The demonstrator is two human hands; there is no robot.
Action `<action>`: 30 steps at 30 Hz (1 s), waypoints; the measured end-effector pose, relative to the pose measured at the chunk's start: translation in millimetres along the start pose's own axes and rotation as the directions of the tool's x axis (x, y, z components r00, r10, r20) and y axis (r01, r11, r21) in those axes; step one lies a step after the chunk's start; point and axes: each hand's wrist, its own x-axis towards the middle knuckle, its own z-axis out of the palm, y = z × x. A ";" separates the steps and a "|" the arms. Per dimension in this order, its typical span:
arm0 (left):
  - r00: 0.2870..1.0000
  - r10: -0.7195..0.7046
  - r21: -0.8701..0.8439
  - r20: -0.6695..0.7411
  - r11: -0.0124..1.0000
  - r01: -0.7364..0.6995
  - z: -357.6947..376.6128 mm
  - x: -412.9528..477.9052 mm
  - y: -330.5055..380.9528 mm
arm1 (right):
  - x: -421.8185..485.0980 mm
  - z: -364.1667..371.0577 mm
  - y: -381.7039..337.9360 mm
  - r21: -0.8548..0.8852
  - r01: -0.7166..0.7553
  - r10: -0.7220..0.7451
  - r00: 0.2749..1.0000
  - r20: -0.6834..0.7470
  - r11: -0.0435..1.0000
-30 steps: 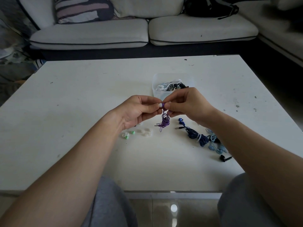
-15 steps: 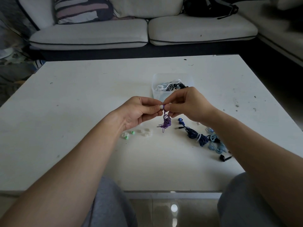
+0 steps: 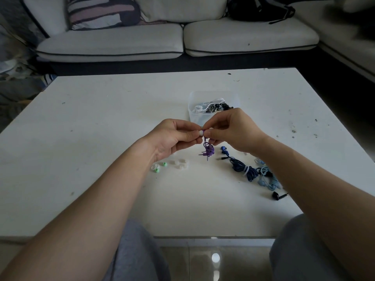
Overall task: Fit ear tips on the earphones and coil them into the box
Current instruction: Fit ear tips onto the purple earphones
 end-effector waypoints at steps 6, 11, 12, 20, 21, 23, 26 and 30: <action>0.999 -0.007 -0.022 0.046 1.000 0.008 0.3 -0.5 0.8 | -2.7 -4.0 1.6 0.157 -0.049 0.040 0.997 0.059 0.986; 1.000 -0.010 0.004 0.016 1.000 0.010 -0.1 0.8 -2.2 | -0.5 -0.9 4.7 0.100 -0.031 0.028 0.999 0.029 0.994; 1.000 -0.008 -0.003 0.018 1.000 0.008 -0.4 1.1 -2.1 | -0.3 -0.8 5.0 0.111 -0.030 0.027 0.999 0.029 0.993; 1.000 0.025 0.063 0.017 0.998 -0.026 1.3 1.1 0.5 | -0.9 -2.4 6.1 0.351 -0.109 0.095 0.994 0.056 0.930; 0.999 0.032 0.129 -0.011 0.991 -0.030 1.7 1.4 0.2 | -0.3 -1.8 5.5 0.391 -0.116 0.110 0.993 0.037 0.913; 0.997 0.057 0.239 -0.045 0.970 -0.044 3.3 2.7 -1.5 | 1.4 -1.2 3.8 0.477 -0.123 0.137 0.990 0.005 0.870; 0.999 0.015 0.314 0.046 0.949 -0.029 9.9 0.6 -6.4 | 1.3 0.5 1.8 0.596 -0.120 0.160 0.987 -0.014 0.794; 0.991 -0.027 0.331 0.130 0.944 -0.018 18.5 1.4 -15.3 | 0.9 -1.2 -0.8 0.697 -0.105 0.212 0.975 -0.069 0.709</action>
